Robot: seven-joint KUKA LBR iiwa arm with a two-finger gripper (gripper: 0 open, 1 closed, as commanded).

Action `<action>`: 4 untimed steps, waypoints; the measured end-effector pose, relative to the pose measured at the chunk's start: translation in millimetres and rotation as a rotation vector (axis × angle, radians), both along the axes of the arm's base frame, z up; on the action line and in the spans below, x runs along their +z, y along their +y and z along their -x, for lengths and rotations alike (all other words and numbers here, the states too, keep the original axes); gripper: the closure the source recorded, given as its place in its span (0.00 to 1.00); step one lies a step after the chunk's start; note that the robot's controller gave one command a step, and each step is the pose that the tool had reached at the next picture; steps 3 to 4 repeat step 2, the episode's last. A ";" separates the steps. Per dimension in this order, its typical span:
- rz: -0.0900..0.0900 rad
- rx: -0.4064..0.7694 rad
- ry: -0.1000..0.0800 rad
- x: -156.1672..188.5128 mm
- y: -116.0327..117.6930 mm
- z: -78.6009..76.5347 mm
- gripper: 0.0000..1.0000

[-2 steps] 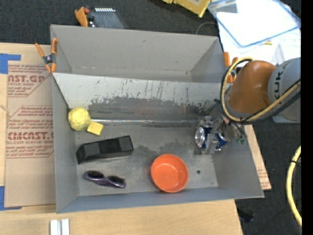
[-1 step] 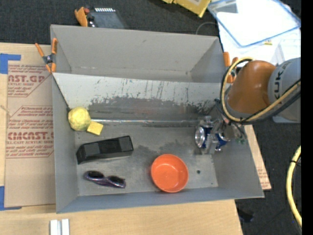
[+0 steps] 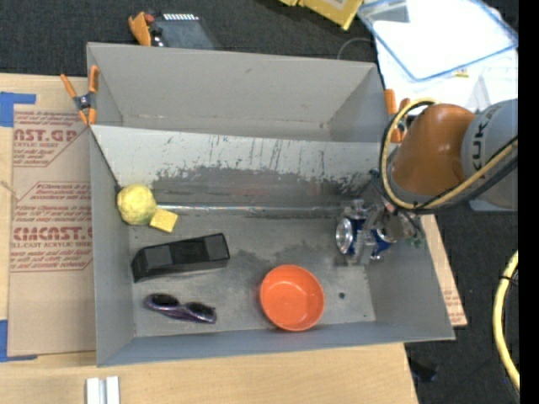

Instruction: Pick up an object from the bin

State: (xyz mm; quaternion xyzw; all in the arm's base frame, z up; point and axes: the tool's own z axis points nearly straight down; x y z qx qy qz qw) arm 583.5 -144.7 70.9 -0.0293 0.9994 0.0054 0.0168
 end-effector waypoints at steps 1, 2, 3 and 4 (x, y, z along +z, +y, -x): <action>0.007 -0.001 -0.005 0.9 -4.2 -0.5 0.00; 0.005 -0.002 -0.002 0.4 -3.7 0.1 1.00; 0.005 -0.002 -0.002 0.4 -3.7 0.1 1.00; 0.005 -0.002 -0.002 0.4 -3.7 0.1 1.00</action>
Offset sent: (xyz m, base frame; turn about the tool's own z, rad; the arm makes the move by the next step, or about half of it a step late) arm 0.0000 0.0000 0.0000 0.0000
